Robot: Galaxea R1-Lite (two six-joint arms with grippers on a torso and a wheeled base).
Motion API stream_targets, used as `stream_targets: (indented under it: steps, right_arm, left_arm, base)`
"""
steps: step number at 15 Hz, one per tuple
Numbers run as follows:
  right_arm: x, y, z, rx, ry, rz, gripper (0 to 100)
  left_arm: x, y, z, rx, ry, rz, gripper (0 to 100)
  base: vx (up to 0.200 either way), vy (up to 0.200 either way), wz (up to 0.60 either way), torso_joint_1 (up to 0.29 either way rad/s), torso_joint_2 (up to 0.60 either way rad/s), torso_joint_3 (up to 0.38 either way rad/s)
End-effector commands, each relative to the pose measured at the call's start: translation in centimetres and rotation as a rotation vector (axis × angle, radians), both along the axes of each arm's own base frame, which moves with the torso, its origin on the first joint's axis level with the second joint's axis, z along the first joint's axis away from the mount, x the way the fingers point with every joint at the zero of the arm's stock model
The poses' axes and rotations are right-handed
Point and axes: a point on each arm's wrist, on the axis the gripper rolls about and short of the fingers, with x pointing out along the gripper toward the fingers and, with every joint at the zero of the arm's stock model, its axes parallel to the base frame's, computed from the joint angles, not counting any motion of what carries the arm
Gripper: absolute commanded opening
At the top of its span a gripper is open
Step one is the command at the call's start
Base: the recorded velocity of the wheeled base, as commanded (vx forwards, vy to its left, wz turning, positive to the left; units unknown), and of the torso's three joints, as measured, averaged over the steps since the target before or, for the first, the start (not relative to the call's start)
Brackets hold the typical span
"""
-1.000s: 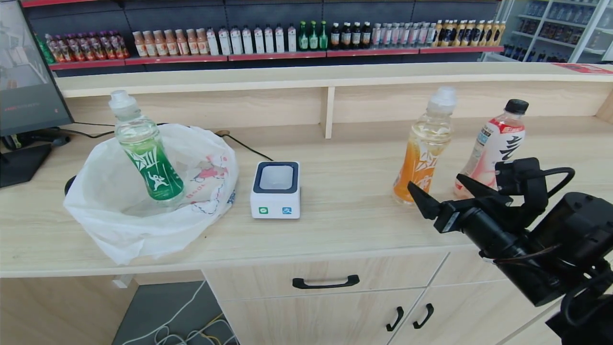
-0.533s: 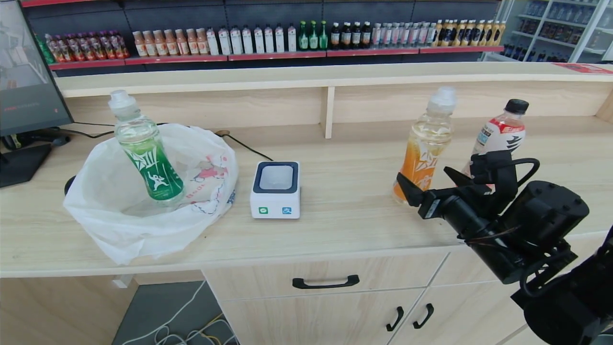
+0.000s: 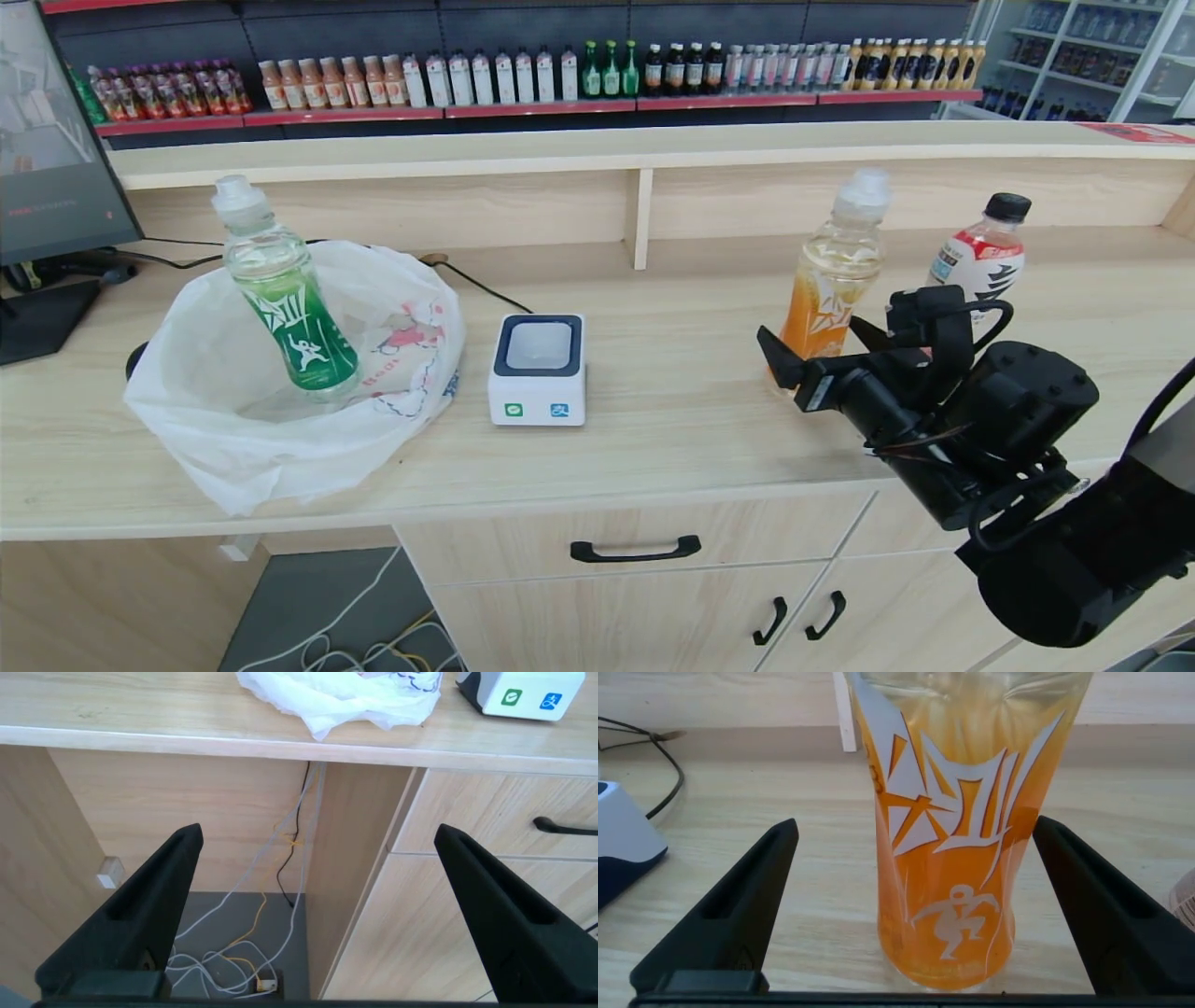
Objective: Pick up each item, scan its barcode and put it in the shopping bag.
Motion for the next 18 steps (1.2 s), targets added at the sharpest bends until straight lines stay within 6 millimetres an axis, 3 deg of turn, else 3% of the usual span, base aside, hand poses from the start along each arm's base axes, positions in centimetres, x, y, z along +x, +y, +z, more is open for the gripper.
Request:
stream_targets:
  steps: [1,9,18]
  right_arm:
    - [0.5,0.2,-0.3,-0.001,0.003,-0.001,100]
    - [2.6,1.5,-0.5,0.011,-0.030,0.012,100]
    - [3.4,1.9,-1.0,0.011,-0.032,0.012,100]
  left_arm:
    - [0.0,0.0,0.0,-0.001,0.000,0.001,100]
    - [0.0,0.0,0.0,-0.001,0.001,0.001,100]
    - [0.0,0.0,0.0,-0.001,0.000,0.001,100]
  base:
    - [0.000,0.000,0.00,0.000,0.00,0.000]
    - [0.000,0.000,0.00,0.000,0.00,0.000]
    - [0.000,0.000,0.00,0.000,0.00,0.000]
